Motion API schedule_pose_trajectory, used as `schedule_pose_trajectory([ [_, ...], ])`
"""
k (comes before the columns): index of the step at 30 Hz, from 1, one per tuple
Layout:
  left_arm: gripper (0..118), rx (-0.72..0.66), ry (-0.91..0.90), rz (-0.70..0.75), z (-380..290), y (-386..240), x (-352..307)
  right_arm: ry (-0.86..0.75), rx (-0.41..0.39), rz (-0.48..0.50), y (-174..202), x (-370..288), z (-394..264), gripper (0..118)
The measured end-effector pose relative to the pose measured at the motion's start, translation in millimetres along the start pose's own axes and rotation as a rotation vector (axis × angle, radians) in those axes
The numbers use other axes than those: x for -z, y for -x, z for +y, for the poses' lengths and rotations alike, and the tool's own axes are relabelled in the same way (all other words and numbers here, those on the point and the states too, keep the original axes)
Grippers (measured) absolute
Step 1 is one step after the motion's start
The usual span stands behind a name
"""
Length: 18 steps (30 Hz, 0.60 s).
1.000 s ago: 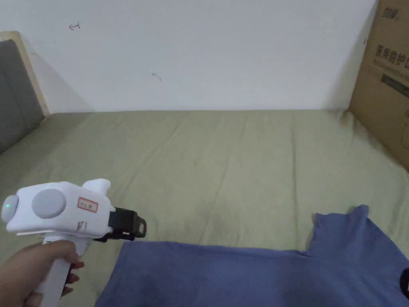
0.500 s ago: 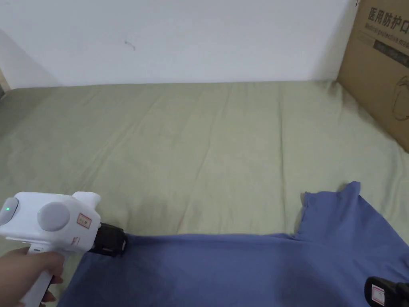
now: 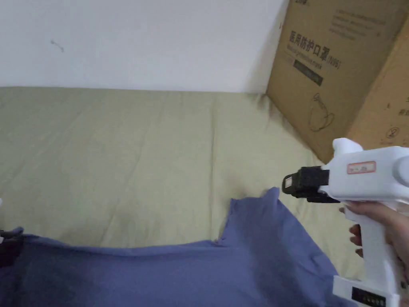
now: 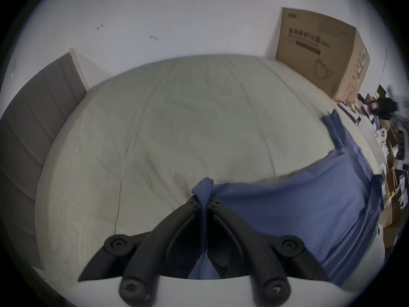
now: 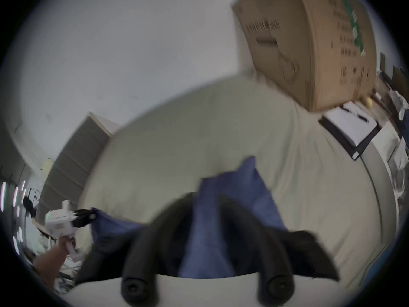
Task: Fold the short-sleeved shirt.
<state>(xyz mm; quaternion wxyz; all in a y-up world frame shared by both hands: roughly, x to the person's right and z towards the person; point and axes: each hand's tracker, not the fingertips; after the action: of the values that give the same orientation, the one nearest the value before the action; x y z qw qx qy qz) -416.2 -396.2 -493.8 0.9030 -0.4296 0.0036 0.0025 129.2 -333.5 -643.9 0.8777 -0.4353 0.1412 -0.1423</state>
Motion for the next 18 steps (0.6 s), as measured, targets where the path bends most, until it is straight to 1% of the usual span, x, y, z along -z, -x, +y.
schedule_pose_trajectory([
  [1, 2, -0.012, -0.012, -0.006, 4, 0, -6, 0.087, 0.024, -0.052, -11, 20, 10, 62],
  [2, 2, -0.020, -0.021, -0.011, 2, -1, -10, 0.138, 0.037, -0.080, -18, 35, 14, 73],
  [3, 2, -0.029, -0.033, -0.016, 1, -3, -14, 0.205, 0.048, -0.125, -27, 53, 15, 107],
  [4, 2, -0.042, -0.037, -0.027, -2, -5, -17, 0.185, 0.059, -0.171, -34, 60, 12, 116],
  [5, 2, -0.052, -0.045, -0.032, -1, -5, -21, 0.211, 0.071, -0.220, -40, 71, 10, 110],
  [7, 2, -0.050, -0.035, -0.037, -3, -7, -24, 0.308, 0.056, -0.313, -47, 89, 4, 108],
  [8, 2, -0.038, -0.006, -0.053, -3, -8, -24, 0.341, 0.037, -0.325, -53, 99, -3, 107],
  [9, 2, -0.023, 0.002, -0.057, -2, -7, -24, 0.372, 0.004, -0.340, -54, 105, -9, 103],
  [10, 2, -0.015, 0.002, -0.048, -3, -8, -25, 0.386, -0.033, -0.346, -52, 108, -14, 92],
  [11, 2, -0.011, 0.005, -0.042, -3, -9, -25, 0.372, -0.107, -0.384, -46, 107, -17, 88],
  [12, 2, -0.009, 0.009, -0.043, -3, -9, -25, 0.358, -0.156, -0.368, -43, 105, -17, 85],
  [13, 2, -0.008, 0.014, -0.043, -1, -6, -24, 0.349, -0.171, -0.347, -40, 99, -16, 65],
  [14, 2, -0.009, 0.015, -0.035, 0, -5, -24, 0.360, -0.170, -0.336, -39, 97, -14, 44],
  [15, 2, -0.013, 0.016, -0.027, 0, -5, -24, 0.363, -0.170, -0.311, -38, 93, -13, 17],
  [16, 2, -0.020, 0.021, -0.024, 1, -3, -23, 0.366, -0.148, -0.257, -33, 83, -16, 1],
  [18, 2, -0.043, 0.029, -0.024, 3, 3, -20, 0.374, -0.103, -0.203, -27, 75, -16, 1],
])
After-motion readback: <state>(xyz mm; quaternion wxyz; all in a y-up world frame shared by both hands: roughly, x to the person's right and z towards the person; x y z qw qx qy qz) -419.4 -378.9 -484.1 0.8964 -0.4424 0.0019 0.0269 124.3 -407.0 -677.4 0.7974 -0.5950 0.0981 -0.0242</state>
